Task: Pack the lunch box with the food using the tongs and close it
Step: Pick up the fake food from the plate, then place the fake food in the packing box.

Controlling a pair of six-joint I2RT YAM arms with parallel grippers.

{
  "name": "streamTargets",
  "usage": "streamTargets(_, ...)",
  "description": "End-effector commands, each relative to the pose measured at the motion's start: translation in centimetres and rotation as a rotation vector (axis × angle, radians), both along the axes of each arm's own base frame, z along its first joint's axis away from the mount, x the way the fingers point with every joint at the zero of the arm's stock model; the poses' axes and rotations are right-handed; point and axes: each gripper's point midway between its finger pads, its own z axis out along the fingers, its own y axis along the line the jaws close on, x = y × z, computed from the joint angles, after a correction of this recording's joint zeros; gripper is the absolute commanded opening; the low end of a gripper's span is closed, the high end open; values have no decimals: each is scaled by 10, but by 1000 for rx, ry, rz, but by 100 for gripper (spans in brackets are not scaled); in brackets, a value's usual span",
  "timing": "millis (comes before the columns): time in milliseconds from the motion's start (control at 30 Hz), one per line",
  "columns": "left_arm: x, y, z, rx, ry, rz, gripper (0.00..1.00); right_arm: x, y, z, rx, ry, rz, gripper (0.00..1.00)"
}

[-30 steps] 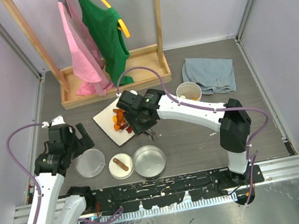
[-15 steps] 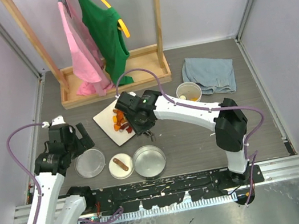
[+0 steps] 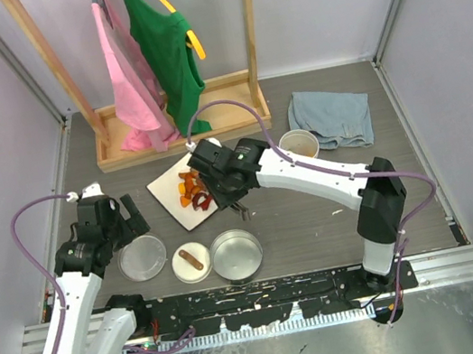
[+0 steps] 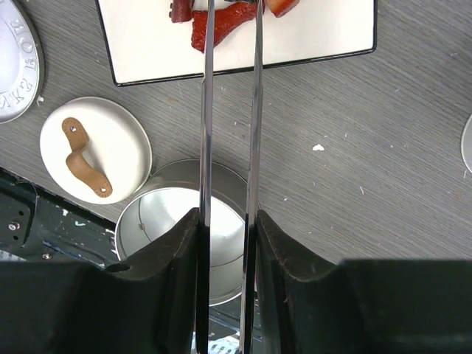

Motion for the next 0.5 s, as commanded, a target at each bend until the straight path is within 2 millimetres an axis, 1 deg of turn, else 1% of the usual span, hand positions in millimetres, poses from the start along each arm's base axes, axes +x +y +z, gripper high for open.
streamTargets(0, 10, 1, 12, -4, -60, 17, 100, 6, 0, 37, 95, -89, -25, 35)
streamTargets(67, 10, 1, 13, -5, -62, 18, 100, 4, -4, 44, 101, -101, -31, 35)
streamTargets(233, 10, 2, 13, -3, -62, 18, 100, 10, -23, 69, 113, -177, -81, 35)
streamTargets(333, 10, 1, 13, -4, -62, 17, 100, 13, -41, 83, 120, -212, -119, 35)
streamTargets(467, 10, 1, 12, -5, -58, 16, 100, 18, -69, 95, 113, -242, -176, 35)
